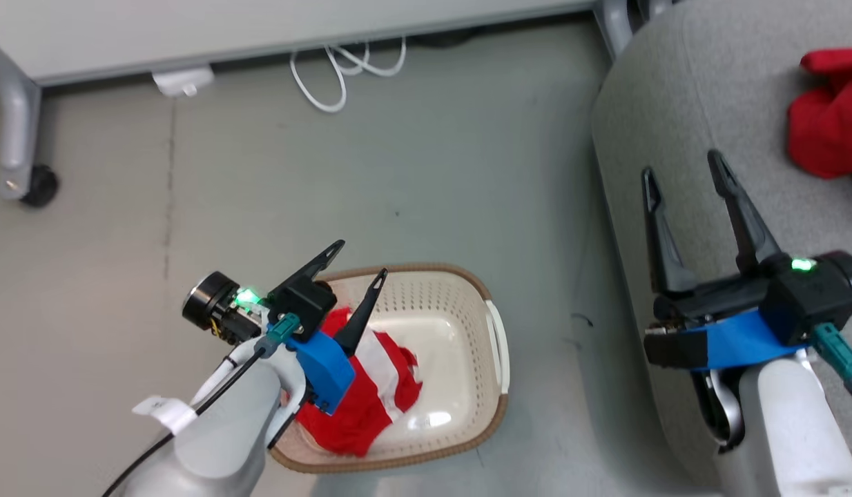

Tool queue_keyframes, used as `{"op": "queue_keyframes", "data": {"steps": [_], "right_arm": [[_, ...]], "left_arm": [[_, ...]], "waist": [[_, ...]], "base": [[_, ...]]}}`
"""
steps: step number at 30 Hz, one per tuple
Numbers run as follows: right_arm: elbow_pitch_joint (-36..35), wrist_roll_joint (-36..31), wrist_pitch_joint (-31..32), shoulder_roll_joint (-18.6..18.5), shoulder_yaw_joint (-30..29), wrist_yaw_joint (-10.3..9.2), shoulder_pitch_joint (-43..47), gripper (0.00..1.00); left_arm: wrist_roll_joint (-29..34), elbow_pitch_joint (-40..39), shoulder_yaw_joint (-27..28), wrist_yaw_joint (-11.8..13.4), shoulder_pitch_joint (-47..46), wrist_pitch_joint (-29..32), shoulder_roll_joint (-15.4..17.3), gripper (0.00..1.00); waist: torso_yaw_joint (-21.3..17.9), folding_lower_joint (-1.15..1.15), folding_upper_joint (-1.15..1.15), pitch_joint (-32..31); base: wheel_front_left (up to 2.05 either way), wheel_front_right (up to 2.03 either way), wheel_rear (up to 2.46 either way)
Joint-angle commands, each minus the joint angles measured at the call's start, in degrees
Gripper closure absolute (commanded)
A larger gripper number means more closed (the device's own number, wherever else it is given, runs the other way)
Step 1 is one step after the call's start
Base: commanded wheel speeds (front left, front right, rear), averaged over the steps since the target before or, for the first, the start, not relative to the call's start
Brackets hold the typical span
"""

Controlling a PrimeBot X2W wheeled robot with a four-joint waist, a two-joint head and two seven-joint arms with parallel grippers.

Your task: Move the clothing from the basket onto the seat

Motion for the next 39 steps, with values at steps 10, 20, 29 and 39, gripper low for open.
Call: {"op": "queue_keyframes", "data": {"steps": [10, 20, 29, 39], "right_arm": [[-2.66, -0.56, -0.22, -0.11, 1.46, 0.03, -7.3, 0.0], [-4.83, -1.06, -0.22, -0.06, 2.45, 0.03, -10.71, 0.0], [-7.0, -1.11, -0.22, 0.04, 2.31, 0.03, -12.23, 0.0], [-10.51, -0.64, -0.22, 0.07, 2.08, 0.03, -12.55, 0.0]], "left_arm": [[-3.69, 13.4, -15.86, -0.01, -12.06, -0.11, 1.08, 0.0], [-6.23, 22.09, -29.49, -0.01, -18.69, 1.64, -0.11, 0.0], [-5.75, 26.54, -32.88, -0.01, -21.23, 7.53, -1.06, 0.0], [-3.86, 29.55, -33.07, -0.01, -23.98, 15.66, 0.17, 0.0]], "waist": [[-5.3, -0.01, 0.0, 15.28], [-7.02, -0.01, 0.0, 23.28], [-8.28, -0.01, 0.0, 29.31], [-8.92, -0.01, 0.0, 35.93]], "base": [[0.0, 0.0, 0.0], [0.0, 0.0, 0.0], [0.0, 0.0, 0.0], [0.0, 0.0, 0.0]]}}
